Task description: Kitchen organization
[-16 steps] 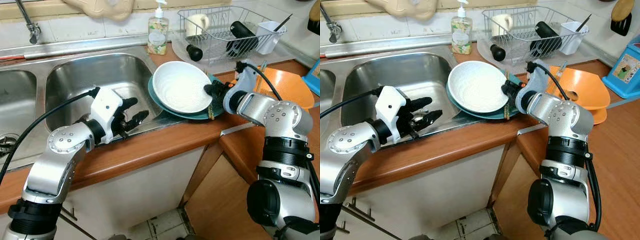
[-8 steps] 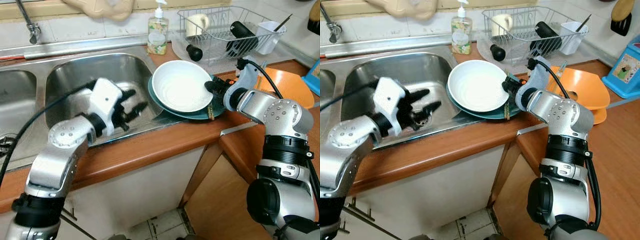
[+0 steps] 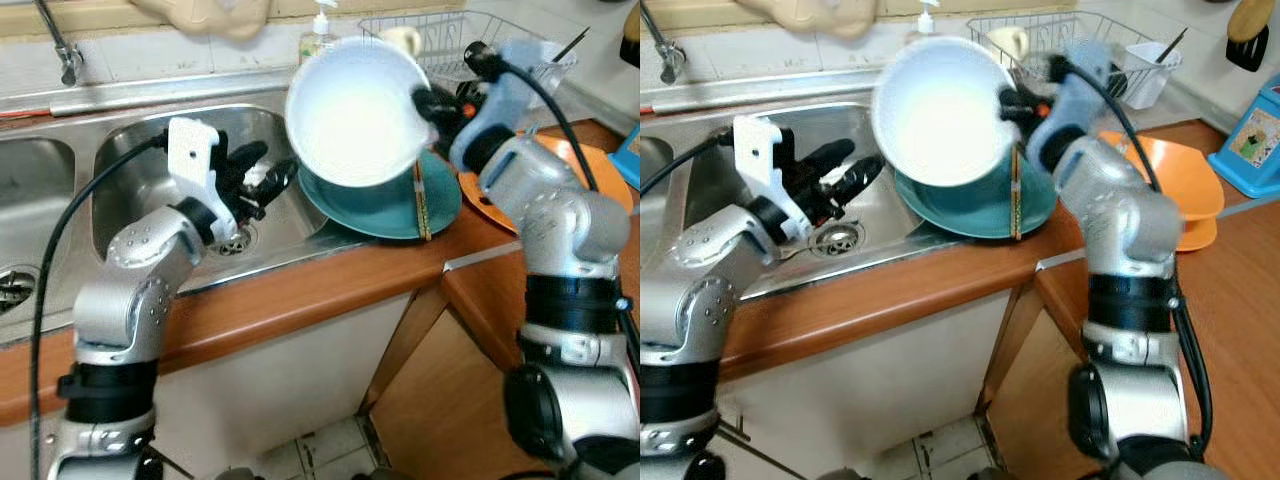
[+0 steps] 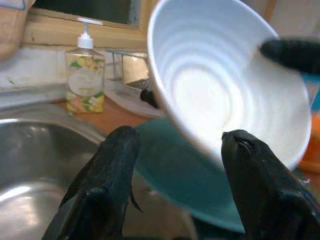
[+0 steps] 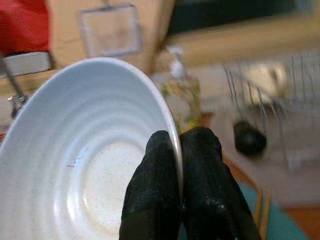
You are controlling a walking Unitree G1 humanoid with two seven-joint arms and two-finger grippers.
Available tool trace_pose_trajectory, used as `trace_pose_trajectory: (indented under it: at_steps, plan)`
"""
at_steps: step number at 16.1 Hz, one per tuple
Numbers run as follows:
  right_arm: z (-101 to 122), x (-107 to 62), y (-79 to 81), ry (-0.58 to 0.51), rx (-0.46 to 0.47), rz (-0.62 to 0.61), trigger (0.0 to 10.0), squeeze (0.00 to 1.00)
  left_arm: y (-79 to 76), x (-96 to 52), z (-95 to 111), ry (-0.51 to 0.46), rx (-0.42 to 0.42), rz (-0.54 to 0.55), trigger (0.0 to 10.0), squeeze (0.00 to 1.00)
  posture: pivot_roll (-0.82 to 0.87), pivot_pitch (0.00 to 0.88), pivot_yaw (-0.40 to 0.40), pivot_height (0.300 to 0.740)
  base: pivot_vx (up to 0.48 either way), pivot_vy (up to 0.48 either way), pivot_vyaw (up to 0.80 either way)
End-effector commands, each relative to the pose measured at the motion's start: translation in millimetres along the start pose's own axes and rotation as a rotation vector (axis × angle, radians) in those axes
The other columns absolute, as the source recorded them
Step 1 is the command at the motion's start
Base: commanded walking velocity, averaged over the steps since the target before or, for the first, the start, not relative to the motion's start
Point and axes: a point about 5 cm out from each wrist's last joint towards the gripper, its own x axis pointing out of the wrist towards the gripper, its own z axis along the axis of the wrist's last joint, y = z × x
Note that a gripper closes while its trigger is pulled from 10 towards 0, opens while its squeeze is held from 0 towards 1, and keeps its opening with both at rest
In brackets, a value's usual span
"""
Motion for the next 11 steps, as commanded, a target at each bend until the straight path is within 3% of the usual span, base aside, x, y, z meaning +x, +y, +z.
trace_pose_trajectory:
  at_steps: [1, 7, 8, 9, 11]
  plan:
    - [6.7, -1.7, 5.4, -0.042, -0.045, 0.023, 0.0, 0.0, 1.6, 1.9, 3.5, -0.008, -0.032, -0.001, 10.0, 0.0, -0.05, 0.0, -0.02, 0.74, 0.0, 0.0, 0.0]
    - [12.8, -9.6, 27.6, -0.143, -0.058, 0.168, 0.0, 0.0, 14.4, 8.2, -1.1, 0.015, -0.084, 0.048, 10.0, 0.0, -0.05, 0.0, 0.001, 0.74, 0.0, 0.0, 0.0]
    - [12.4, -10.7, 28.4, -0.147, -0.054, 0.167, 0.0, 0.0, 17.6, 8.5, -2.2, 0.019, -0.084, 0.071, 4.1, 0.0, -0.05, 0.0, 0.004, 0.74, 0.0, 0.0, 0.0]
    - [11.1, -12.5, 29.0, -0.148, -0.05, 0.164, 0.0, 0.0, 20.1, 9.5, -2.7, 0.019, -0.095, 0.09, 0.0, 0.0, -0.06, 0.0, 0.007, 0.74, 0.0, 0.0, 0.0]
    - [8.9, -13.9, 30.4, -0.147, -0.045, 0.165, 0.0, 0.0, 19.0, 10.4, -1.4, -0.001, -0.124, 0.073, 0.0, 0.0, -0.05, 0.0, 0.013, 0.74, 0.0, 0.0, 0.0]
